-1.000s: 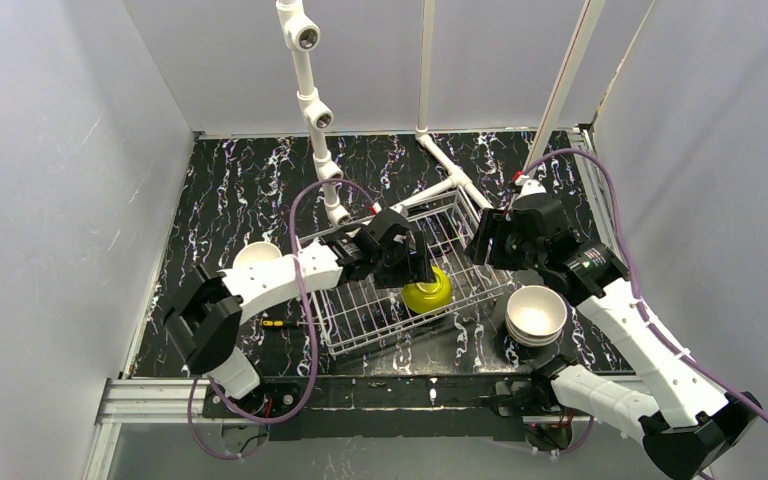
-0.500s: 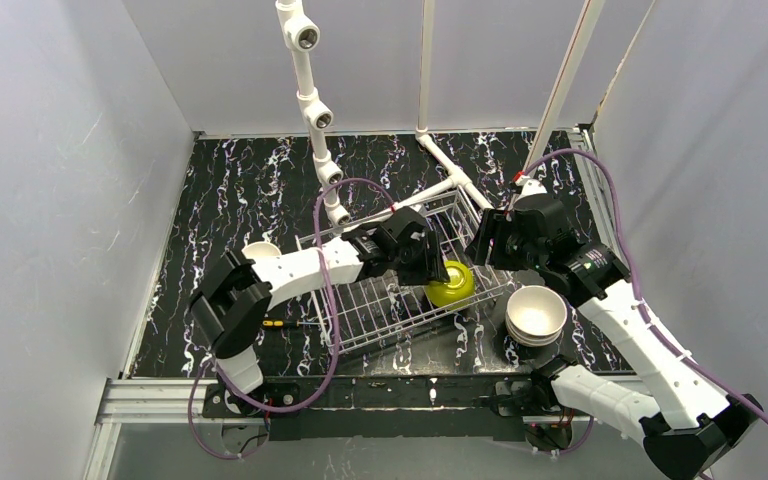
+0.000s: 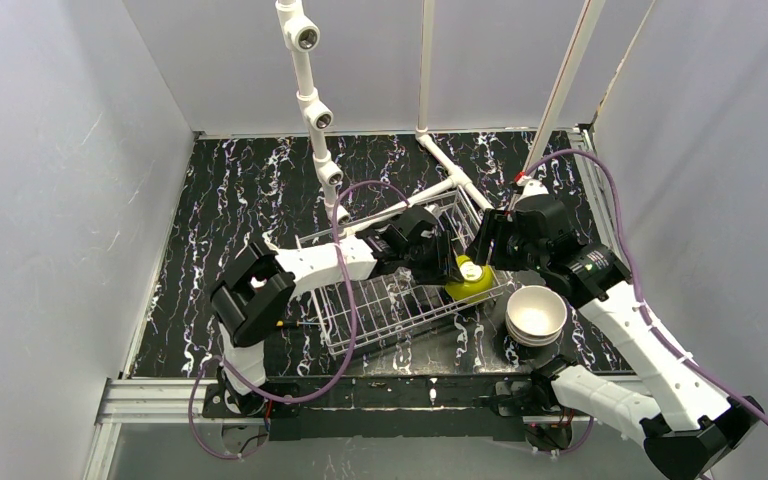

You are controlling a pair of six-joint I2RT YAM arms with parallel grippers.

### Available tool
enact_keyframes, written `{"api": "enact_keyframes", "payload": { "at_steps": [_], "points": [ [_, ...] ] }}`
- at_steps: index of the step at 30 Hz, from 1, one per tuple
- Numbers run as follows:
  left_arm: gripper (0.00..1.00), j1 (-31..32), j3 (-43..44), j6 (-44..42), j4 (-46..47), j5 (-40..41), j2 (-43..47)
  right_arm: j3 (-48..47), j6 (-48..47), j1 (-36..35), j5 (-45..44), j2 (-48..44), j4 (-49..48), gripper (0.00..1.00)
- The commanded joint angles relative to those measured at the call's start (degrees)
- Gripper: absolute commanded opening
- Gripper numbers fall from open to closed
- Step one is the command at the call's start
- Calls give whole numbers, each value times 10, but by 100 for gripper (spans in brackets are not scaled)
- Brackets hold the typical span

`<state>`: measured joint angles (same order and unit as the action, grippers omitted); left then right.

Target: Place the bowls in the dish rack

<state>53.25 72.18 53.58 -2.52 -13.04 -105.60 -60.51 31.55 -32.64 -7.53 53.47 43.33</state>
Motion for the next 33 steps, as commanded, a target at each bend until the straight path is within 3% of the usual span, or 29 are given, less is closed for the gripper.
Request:
{"api": "enact_keyframes", "payload": {
  "at_steps": [1, 10, 14, 24, 33],
  "points": [
    [45, 3, 19, -12, 3, -28, -2, -1, 2, 2, -14, -12, -9, 67],
    [53, 3, 58, -97, -39, -52, 11, -17, 8, 1, -44, -9, 15, 68],
    [59, 3, 83, -133, -124, 12, 31, -37, 18, 1, -83, -3, 49, 69],
    [69, 2, 74, -161, -219, 109, 115, -60, 119, 3, -322, 17, 209, 65],
    [72, 4, 90, -239, -244, 25, 161, -43, 232, 12, -370, 40, 328, 75]
  ]
}}
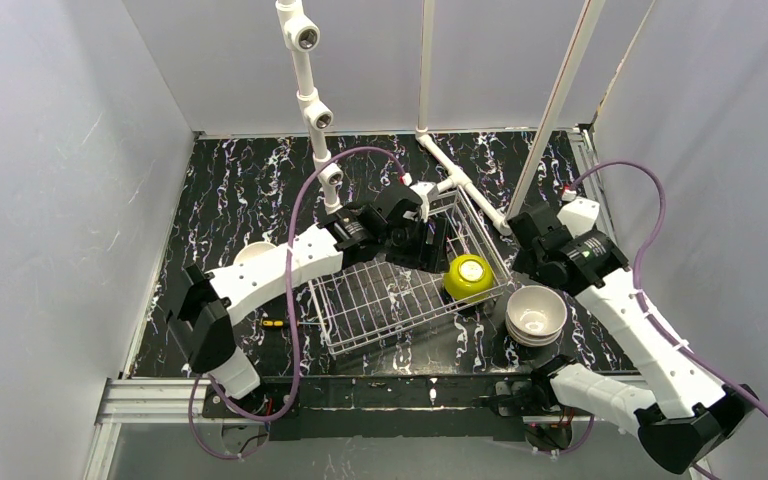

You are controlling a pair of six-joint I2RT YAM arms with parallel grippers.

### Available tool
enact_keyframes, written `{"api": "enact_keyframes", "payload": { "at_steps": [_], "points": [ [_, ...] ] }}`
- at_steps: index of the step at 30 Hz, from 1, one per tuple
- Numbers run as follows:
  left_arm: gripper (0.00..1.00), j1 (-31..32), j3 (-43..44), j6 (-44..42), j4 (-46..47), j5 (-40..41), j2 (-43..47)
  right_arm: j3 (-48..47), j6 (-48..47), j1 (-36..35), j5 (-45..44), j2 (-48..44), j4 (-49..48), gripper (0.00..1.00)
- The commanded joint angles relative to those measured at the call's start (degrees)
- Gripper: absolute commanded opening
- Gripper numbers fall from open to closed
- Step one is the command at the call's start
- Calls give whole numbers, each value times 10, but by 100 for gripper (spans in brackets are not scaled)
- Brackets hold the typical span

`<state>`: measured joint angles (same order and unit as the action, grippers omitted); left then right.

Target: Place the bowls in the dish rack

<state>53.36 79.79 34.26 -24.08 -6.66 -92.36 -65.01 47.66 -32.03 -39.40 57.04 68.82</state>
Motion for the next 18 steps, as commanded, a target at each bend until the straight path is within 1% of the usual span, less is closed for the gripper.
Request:
{"api": "enact_keyframes", "payload": {
  "at_steps": [1, 2, 4, 5, 11, 15, 18],
  "points": [
    [72, 4, 12, -50, -29, -46, 32, 6, 88, 8, -55, 7, 86, 76],
    [72, 3, 10, -54, -29, -51, 35, 11, 100, 10, -56, 7, 94, 76],
    [72, 4, 4, -57, -30, -57, 42, 27, 117, 15, -44, 1, 100, 83],
    [72, 4, 1, -58, -31, -59, 46, 38, 129, 16, -34, -4, 102, 84],
    [73, 4, -14, -57, -24, -72, 60, 81, 160, 34, -4, -30, 115, 85],
    [72, 4, -29, -56, -12, -75, 67, 115, 154, 60, 23, -28, 93, 79],
    [71, 4, -32, -53, -10, -71, 71, 140, 135, 90, 45, -28, 63, 69]
  ]
}}
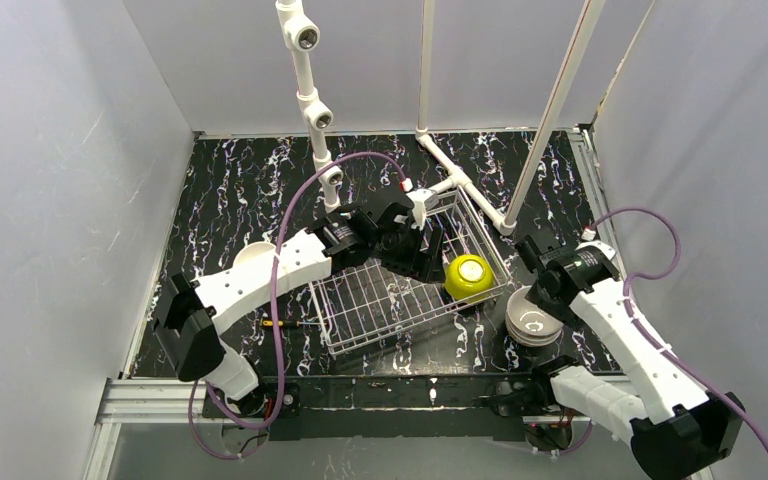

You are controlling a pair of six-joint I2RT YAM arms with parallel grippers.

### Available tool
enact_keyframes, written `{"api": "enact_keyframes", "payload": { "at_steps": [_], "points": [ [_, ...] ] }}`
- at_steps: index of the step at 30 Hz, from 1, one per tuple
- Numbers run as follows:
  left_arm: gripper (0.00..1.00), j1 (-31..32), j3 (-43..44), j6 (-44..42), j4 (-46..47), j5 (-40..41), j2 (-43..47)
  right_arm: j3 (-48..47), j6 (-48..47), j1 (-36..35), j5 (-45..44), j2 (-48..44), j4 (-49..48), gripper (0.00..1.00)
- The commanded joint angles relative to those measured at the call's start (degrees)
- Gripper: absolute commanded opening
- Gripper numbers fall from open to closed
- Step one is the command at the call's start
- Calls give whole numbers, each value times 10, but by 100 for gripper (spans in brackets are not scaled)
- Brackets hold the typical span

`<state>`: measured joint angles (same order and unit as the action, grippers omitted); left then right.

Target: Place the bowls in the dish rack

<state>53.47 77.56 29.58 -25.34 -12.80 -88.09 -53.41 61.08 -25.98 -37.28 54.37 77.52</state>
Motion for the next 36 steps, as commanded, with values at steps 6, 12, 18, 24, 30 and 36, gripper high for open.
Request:
{"api": "enact_keyframes", "payload": {
  "at_steps": [6, 12, 18, 24, 30, 36],
  "points": [
    [70, 4, -7, -6, 2, -15, 42, 56, -20, 68, 42, -8, -65, 53],
    [71, 3, 19, -4, -23, 0, 48, 70, -23, 75, 57, -24, -85, 26],
    [72, 2, 34, -8, -29, 17, 56, 35, -19, 78, 24, -43, -59, 7],
    [73, 3, 44, -3, -29, 21, 52, -14, -19, 78, -3, -62, -32, 1],
    [73, 3, 49, -1, -30, 23, 48, -37, -20, 79, -15, -70, -25, 1],
    [75, 3, 48, -4, -26, 30, 57, -85, -32, 79, -21, -57, -23, 1]
  ]
}}
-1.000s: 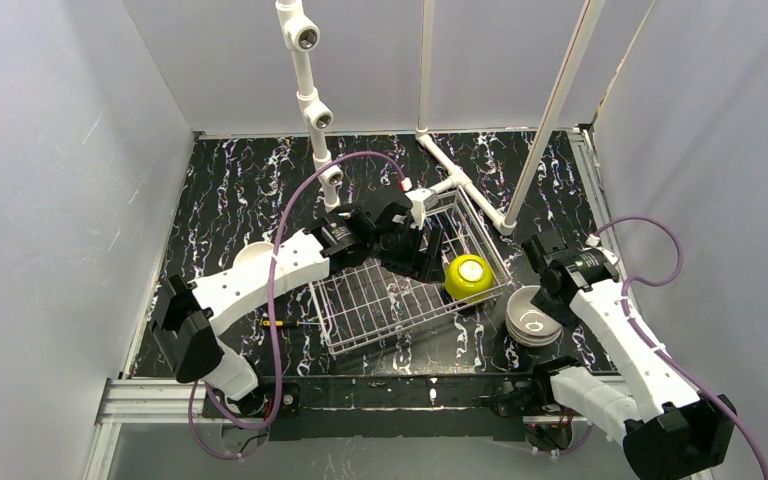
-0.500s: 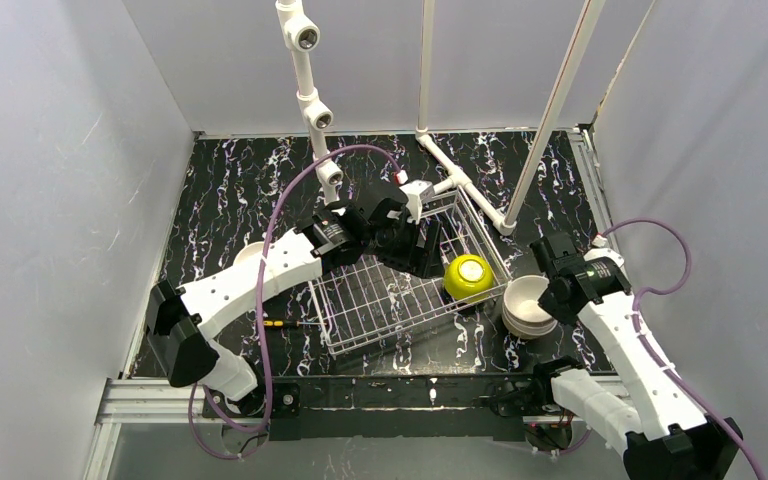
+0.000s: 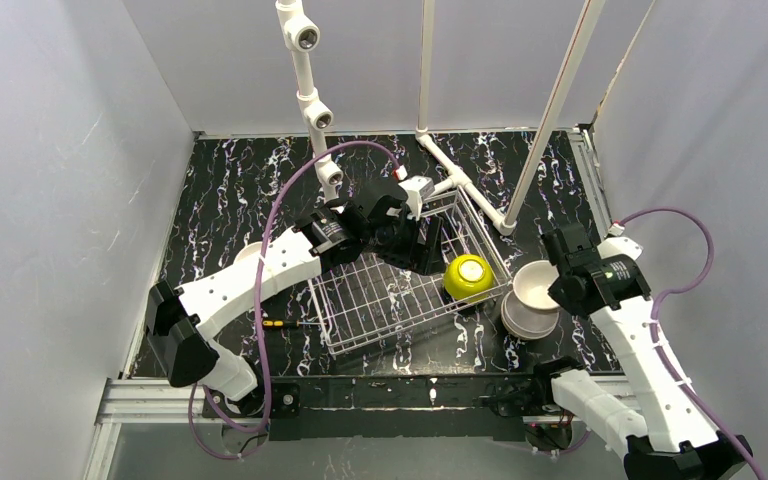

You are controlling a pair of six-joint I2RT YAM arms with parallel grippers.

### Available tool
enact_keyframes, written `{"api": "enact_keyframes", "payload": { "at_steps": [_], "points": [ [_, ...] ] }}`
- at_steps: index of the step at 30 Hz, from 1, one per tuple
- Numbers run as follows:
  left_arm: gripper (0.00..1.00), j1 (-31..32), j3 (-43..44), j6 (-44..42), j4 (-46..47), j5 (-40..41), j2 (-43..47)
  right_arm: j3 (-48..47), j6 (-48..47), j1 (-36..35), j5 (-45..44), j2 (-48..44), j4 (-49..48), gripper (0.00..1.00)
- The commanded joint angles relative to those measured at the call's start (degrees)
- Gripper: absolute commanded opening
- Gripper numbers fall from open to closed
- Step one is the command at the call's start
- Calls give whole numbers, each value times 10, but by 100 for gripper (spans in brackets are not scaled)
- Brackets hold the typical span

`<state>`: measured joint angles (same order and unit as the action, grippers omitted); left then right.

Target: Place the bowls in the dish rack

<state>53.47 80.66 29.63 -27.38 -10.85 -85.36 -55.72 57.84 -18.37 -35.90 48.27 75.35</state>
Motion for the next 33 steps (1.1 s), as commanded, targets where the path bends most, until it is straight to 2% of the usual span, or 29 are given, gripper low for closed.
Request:
{"api": "enact_keyframes", "payload": {
  "at_steps": [1, 5, 9, 14, 21, 27, 30, 33],
  "points": [
    [76, 2, 14, -6, 0, 11, 33, -73, -1, 2, -38, 9, 4, 1],
    [79, 3, 16, -16, 15, 9, 41, -101, -16, 3, -56, 11, 4, 1],
    [79, 9, -5, -34, 85, -57, 58, -122, -63, 2, -63, 5, -31, 1],
    [81, 40, 7, -102, 124, -76, 57, -155, -154, 2, 12, 14, -123, 1],
    [82, 101, 40, -278, 137, -65, 53, -199, -224, 2, 165, 26, -205, 1],
    [83, 124, 0, -516, 190, -115, 70, -205, -264, 2, 322, 40, -232, 1],
    [84, 126, 2, -580, 186, -104, 55, -197, -285, 2, 404, 40, -245, 1],
    [83, 129, 29, -631, 149, -97, 26, -190, -298, 2, 442, 41, -250, 1]
  ]
}}
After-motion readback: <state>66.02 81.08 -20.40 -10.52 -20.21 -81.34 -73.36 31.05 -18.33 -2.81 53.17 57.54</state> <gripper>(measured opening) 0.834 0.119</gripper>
